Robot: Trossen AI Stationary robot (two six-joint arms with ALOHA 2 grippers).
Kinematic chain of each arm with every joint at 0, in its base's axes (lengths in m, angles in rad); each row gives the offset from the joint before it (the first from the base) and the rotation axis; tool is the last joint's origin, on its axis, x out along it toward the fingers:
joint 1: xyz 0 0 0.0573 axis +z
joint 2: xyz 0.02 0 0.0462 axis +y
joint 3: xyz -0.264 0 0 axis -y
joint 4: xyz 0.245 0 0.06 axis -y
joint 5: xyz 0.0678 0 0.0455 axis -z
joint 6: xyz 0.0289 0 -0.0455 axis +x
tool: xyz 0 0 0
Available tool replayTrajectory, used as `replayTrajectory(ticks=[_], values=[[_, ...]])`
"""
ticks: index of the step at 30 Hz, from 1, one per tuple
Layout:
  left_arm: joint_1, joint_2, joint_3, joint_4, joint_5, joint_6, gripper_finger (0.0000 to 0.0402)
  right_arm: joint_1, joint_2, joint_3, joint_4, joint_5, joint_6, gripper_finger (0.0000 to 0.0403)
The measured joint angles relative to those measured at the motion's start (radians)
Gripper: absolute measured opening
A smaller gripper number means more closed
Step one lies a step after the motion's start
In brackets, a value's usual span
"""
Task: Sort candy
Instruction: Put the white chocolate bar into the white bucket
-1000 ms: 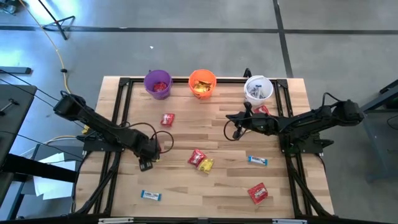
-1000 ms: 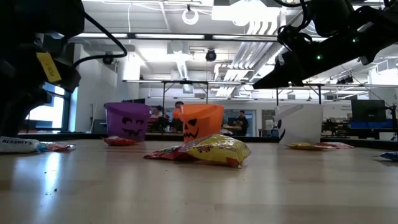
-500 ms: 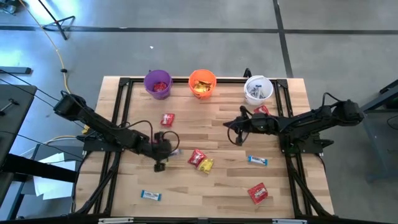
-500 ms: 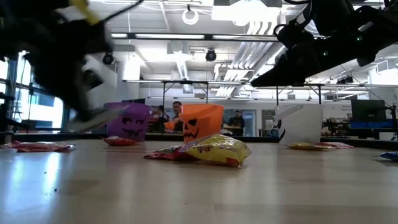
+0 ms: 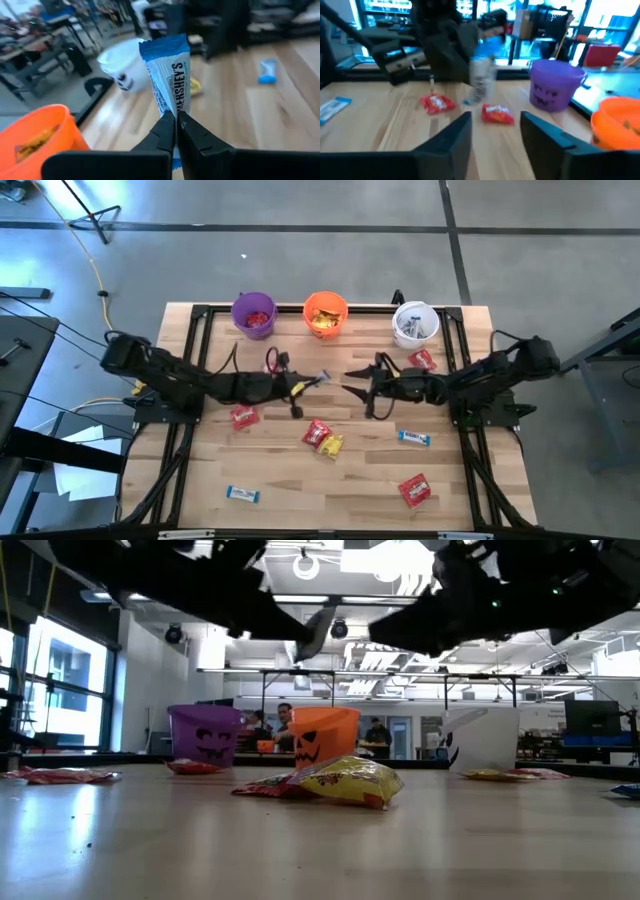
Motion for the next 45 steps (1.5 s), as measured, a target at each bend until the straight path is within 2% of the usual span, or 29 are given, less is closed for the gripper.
replayTrajectory(ticks=[5, 12, 18, 23, 32, 39, 45], values=[[0.056, 0.064, 0.0, 0.156, 0.045, 0.016, 0.0, 0.015, 0.084, 0.081, 0.078, 0.096, -0.028, 0.0207], [0.065, 0.104, 0.022, 0.214, 0.055, 0.03, 0.0, 0.013, 0.147, 0.101, 0.238, 0.139, -0.031, 0.021], [0.065, 0.148, 0.067, 0.213, 0.068, 0.032, 0.0, 0.012, 0.152, 0.116, 0.273, 0.119, -0.046, 0.0207], [0.065, 0.194, 0.117, 0.214, 0.082, 0.041, 0.0, 0.012, 0.152, 0.138, 0.255, 0.119, -0.05, 0.0166], [0.065, 0.203, 0.126, 0.239, 0.106, 0.029, 0.0004, 0.012, 0.151, 0.139, 0.261, 0.12, -0.08, 0.0016], [0.065, 0.203, 0.126, 0.23, 0.097, 0.041, 0.0054, 0.012, 0.15, 0.139, 0.254, 0.119, -0.099, 0.003], [0.065, 0.196, 0.126, 0.191, 0.093, 0.041, 0.0115, -0.008, 0.15, 0.139, 0.254, 0.142, -0.147, 0.0007]])
